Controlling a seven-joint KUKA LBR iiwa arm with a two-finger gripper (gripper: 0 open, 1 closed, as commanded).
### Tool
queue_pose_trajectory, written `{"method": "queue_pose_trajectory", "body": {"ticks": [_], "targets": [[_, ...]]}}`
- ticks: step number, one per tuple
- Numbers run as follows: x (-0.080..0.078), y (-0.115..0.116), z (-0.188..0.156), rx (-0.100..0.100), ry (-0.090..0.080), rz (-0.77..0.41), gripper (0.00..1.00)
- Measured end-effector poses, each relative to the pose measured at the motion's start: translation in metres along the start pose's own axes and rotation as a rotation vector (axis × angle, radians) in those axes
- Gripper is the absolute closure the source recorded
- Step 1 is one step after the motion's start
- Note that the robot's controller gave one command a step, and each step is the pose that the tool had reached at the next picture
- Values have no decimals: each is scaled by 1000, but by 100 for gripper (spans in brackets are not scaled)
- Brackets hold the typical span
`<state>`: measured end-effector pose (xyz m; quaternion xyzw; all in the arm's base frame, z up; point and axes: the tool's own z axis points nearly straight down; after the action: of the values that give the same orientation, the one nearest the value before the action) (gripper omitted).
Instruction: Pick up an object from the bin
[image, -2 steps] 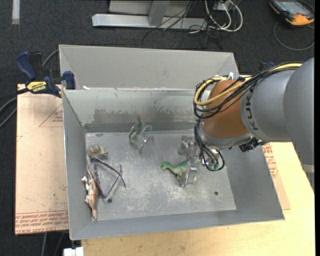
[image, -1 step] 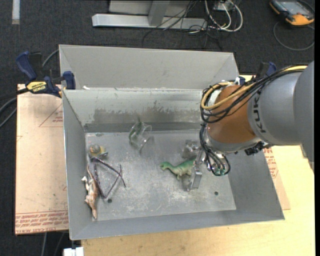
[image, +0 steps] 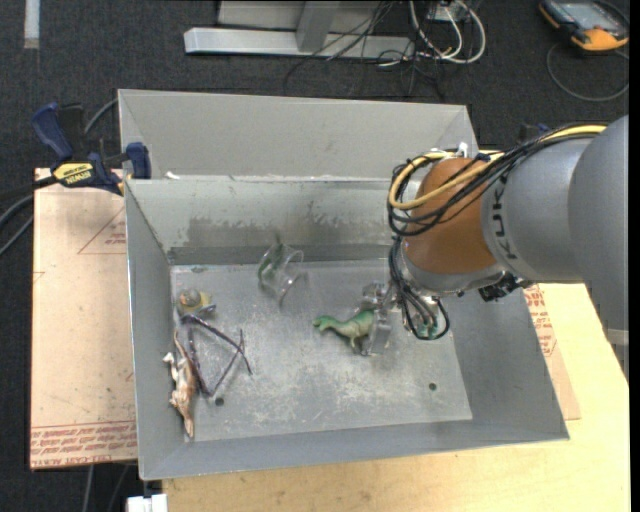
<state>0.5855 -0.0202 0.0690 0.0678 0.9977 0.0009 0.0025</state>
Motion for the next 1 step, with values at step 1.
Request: {"method": "queue_pose_trajectory", "body": {"ticks": [1], "targets": [[0,0,0,0,0,0,100]]}}
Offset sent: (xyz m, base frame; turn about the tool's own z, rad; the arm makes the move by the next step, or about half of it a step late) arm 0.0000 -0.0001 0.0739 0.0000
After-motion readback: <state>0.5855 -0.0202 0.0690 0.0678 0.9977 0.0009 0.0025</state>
